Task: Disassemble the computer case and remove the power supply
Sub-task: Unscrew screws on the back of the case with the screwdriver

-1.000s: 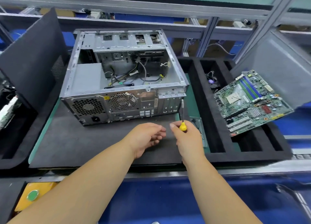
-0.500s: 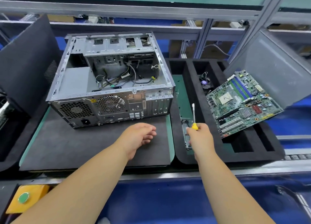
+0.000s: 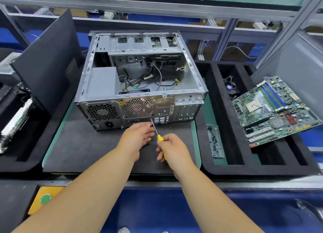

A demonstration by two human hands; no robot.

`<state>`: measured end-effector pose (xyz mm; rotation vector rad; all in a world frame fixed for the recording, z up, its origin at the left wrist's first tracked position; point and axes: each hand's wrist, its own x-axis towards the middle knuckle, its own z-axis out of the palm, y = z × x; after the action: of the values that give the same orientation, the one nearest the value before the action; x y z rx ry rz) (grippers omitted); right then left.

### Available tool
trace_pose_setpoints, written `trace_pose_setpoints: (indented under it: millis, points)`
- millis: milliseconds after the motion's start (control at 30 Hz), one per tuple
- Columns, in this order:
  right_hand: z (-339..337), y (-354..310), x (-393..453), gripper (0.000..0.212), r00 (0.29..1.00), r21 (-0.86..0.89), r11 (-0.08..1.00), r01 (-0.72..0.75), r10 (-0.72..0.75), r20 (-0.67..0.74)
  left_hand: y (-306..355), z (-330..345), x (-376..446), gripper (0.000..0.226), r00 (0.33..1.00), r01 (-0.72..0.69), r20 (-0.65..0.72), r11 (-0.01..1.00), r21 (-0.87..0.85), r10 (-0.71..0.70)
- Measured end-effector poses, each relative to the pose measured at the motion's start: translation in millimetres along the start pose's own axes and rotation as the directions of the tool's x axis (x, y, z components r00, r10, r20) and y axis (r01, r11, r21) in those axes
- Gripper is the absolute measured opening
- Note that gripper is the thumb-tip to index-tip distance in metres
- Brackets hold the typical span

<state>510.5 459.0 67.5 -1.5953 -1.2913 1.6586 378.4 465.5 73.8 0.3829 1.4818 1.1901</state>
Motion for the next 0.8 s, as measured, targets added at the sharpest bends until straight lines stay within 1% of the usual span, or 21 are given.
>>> trace_pose_setpoints:
  millis: [67, 267, 433, 600, 800]
  points:
    - [5.0, -2.7, 0.3, 0.007, 1.0, 0.007, 1.0, -0.001, 0.001, -0.017, 1.2, -2.8, 2.2, 0.012, 1.0, -0.004, 0.02, 1.0, -0.014, 0.004]
    - [10.5, -4.8, -3.9, 0.008, 0.998, 0.034, 0.999, -0.01, 0.011, -0.058, 7.7, -0.3, 9.8, 0.008, 0.996, -0.041, 0.08, 0.999, 0.02, 0.039]
    - [8.5, -8.3, -5.9, 0.008, 0.997, 0.039, 0.999, -0.007, 0.009, -0.071, 10.2, -0.1, 13.8, 0.012, 0.996, -0.058, 0.064, 0.998, 0.019, 0.057]
    - [8.6, -9.0, -6.9, 0.009, 0.998, 0.067, 0.998, -0.01, 0.014, -0.066, 10.3, -0.2, 15.2, 0.013, 0.993, -0.088, 0.077, 0.995, 0.039, 0.084]
    - [8.8, -10.7, -5.7, 0.009, 0.999, 0.086, 0.996, -0.027, 0.031, -0.041, 11.6, 1.7, 17.2, 0.013, 0.996, -0.059, 0.062, 0.998, 0.004, 0.059]
